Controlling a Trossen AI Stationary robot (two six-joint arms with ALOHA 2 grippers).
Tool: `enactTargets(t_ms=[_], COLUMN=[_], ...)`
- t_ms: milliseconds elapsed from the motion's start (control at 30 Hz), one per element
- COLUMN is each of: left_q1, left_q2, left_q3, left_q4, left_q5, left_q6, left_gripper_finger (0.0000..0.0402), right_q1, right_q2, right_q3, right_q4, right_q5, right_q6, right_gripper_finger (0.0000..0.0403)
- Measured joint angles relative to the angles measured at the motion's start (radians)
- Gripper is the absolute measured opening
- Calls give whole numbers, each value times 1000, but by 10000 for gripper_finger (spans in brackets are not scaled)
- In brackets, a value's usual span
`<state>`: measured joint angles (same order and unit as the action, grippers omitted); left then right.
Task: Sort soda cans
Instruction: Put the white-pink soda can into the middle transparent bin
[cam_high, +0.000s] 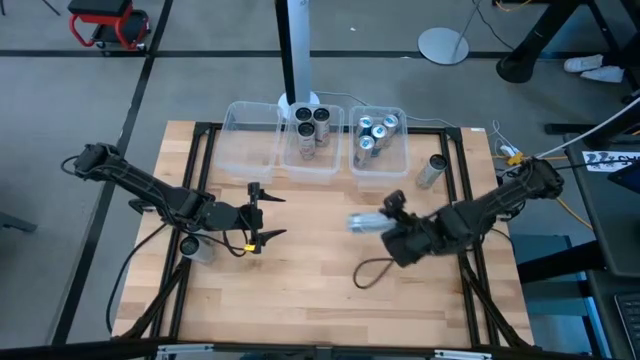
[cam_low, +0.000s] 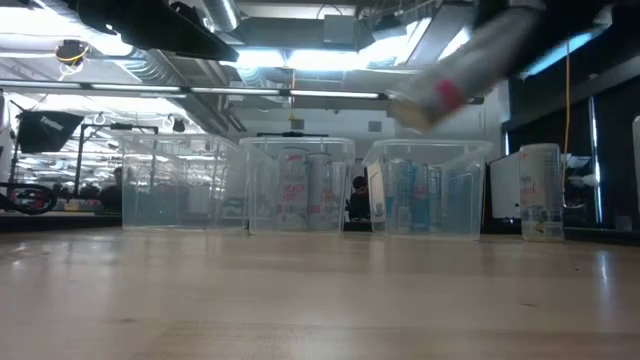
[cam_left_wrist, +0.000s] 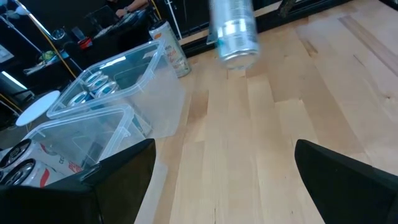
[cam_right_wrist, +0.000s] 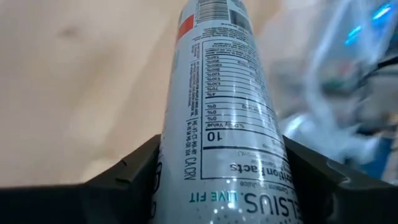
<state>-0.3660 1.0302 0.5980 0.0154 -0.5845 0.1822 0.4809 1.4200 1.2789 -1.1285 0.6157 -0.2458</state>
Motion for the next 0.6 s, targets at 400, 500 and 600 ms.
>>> enactTargets(t_ms=[400, 500, 600], left_q1=[0, 0, 0], left_q2=[0, 0, 0], left_q3=[0, 0, 0], left_q4=[1, 3, 4], left_q5=[0, 0, 0], left_q6=[6, 5, 5], left_gripper_finger=[373, 373, 373], right_q1=[-330, -417, -488], right_q2=[0, 4, 14], right_q3=[1, 0, 6], right_q4=[555, 605, 638], right_q5=[0, -35, -40], right_q6=[-782, -893, -1006], right_gripper_finger=[246, 246, 246])
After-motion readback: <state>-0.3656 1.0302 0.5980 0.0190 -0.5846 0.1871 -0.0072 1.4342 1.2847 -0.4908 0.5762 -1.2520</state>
